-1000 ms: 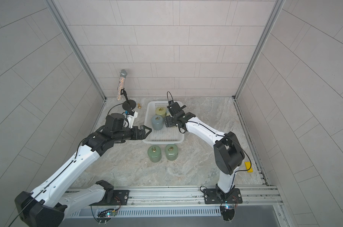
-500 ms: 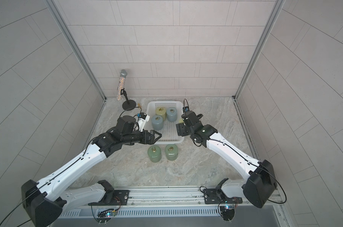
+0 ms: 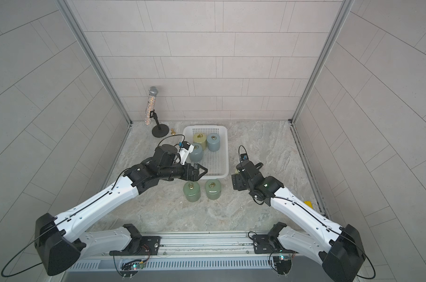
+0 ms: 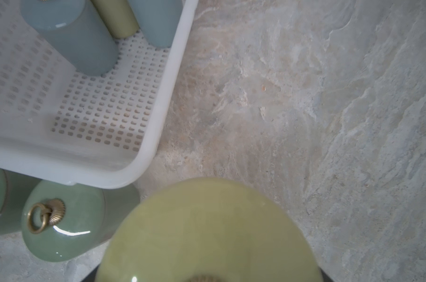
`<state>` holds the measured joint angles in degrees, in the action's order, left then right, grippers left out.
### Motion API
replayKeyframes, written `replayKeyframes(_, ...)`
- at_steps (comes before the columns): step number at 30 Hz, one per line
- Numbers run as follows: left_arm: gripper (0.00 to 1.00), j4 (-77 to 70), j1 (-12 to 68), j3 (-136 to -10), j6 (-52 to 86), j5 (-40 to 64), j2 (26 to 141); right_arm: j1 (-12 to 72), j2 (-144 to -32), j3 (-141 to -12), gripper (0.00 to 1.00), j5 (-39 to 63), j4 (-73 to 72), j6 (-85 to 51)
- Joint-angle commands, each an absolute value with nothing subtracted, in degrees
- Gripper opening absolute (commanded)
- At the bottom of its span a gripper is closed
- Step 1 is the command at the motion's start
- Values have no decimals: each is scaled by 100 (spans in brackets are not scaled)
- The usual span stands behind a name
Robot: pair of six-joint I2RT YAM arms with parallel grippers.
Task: Take the tea canister out of the basket
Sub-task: Pick up the tea canister from the basket, then place the tea canister at the center of the board.
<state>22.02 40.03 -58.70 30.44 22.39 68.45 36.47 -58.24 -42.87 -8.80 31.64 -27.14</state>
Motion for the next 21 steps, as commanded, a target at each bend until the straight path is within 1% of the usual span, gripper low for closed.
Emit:
replayKeyframes(1,100,2160,4025,-6032,3076,2143,6795,3860,-5760,-4132,65,-1128,2524,-2975)
replayKeyframes(7,100,2326,4032,-6043,3067,2053,6697,4143,-6104,-3770,65,-1187,1941,-3154)
replayKeyframes(12,100,2447,4032,-6012,3050,1958,6595,4198,-6466,-3616,66,-1169,1519,-3182)
replayKeyframes(21,100,2614,4030,-5973,3009,1935,6486,4219,-7033,-3667,66,-1153,1174,-3156)
